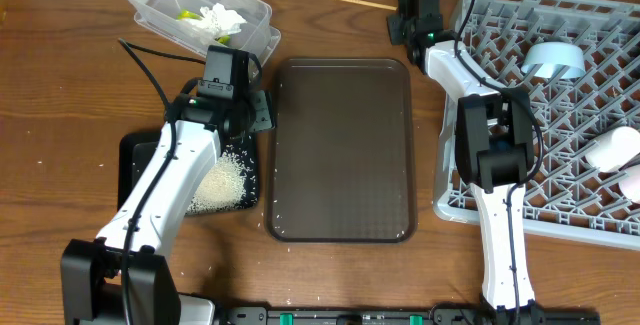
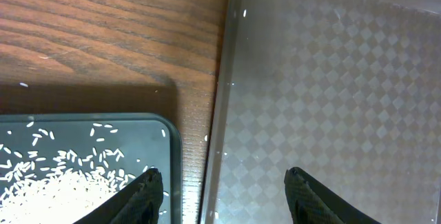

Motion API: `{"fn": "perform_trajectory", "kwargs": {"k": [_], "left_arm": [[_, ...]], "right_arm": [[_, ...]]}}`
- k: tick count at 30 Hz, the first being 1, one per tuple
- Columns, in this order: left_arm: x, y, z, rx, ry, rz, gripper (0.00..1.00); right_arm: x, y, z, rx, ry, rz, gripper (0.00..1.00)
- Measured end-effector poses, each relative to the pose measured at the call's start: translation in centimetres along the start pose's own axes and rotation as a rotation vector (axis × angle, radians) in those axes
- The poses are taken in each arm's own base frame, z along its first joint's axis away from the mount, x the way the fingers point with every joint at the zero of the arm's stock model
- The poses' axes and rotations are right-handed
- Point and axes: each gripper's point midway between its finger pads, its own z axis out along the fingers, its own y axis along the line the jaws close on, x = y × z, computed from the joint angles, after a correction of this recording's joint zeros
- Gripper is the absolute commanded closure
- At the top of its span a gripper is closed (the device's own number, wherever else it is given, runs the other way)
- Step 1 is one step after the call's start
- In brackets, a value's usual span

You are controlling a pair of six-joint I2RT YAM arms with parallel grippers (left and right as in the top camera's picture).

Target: Sort waste into correct bins and load items into the dishwasher rack

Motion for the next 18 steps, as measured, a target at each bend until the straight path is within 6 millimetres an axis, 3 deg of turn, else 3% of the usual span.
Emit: {"fn": "perform_trajectory", "kwargs": {"k": [10, 18], "left_arm": [[0.0, 0.0, 0.0, 0.000, 0.000, 0.000, 0.40], [0.0, 0.0, 0.0, 0.000, 0.000, 0.000, 0.40]], "right_arm": [[-0.4, -0.4, 0.0, 0.012, -0.015, 0.060, 0.94], [-0.9, -2.0, 0.0, 0.061, -0.043, 0.137, 0.94]]}}
